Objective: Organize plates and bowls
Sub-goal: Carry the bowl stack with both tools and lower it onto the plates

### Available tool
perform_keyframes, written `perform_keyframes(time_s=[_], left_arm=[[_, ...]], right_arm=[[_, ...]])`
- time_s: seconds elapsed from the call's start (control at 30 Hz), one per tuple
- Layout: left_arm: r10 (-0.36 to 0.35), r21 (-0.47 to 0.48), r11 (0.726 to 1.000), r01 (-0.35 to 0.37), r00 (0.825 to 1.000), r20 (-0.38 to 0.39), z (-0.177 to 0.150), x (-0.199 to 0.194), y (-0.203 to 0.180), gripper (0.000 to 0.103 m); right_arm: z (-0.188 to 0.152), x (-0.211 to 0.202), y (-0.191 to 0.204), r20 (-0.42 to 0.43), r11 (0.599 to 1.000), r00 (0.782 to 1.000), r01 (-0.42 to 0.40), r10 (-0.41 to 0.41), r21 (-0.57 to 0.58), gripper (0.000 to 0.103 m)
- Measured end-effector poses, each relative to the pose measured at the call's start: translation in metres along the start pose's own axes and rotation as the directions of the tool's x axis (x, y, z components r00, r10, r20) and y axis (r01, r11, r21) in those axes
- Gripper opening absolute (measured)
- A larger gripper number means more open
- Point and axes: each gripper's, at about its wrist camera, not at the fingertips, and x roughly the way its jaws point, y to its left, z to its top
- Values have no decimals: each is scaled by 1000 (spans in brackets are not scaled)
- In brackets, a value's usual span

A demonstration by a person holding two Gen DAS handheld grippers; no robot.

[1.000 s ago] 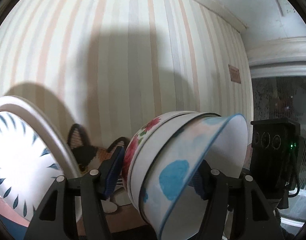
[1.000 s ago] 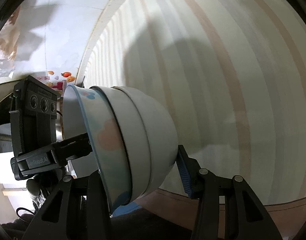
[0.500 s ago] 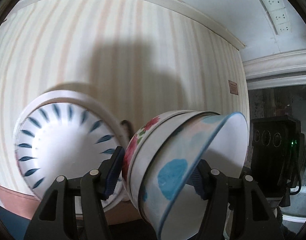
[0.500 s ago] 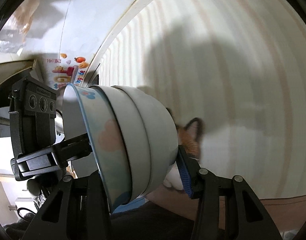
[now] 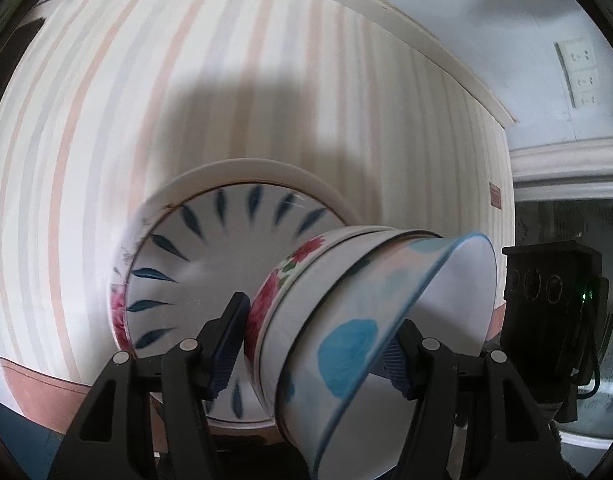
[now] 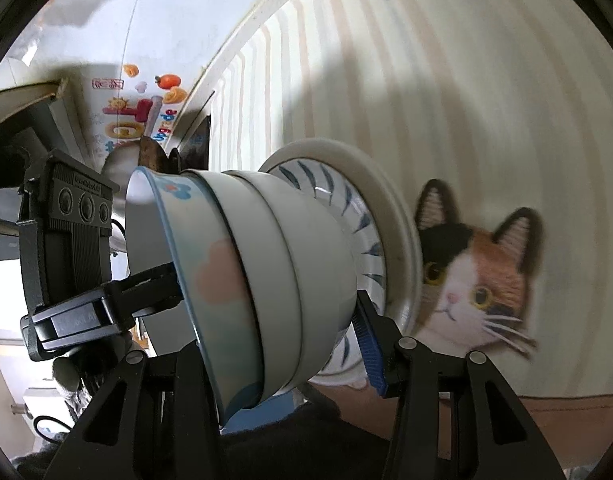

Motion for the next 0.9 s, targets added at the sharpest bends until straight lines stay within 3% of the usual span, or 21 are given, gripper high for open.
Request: perform_keyframes(time_s=[0.73, 0.9], left_arm=[[21, -45, 999, -22, 1000, -17, 5, 7, 42, 59], [87, -4, 996, -87, 996, -1, 3, 0, 35, 59]], right_arm=[[16, 57, 11, -61, 999, 997, 50, -50, -11, 49], [16, 55, 12, -61, 997, 995, 82, -82, -11, 49]])
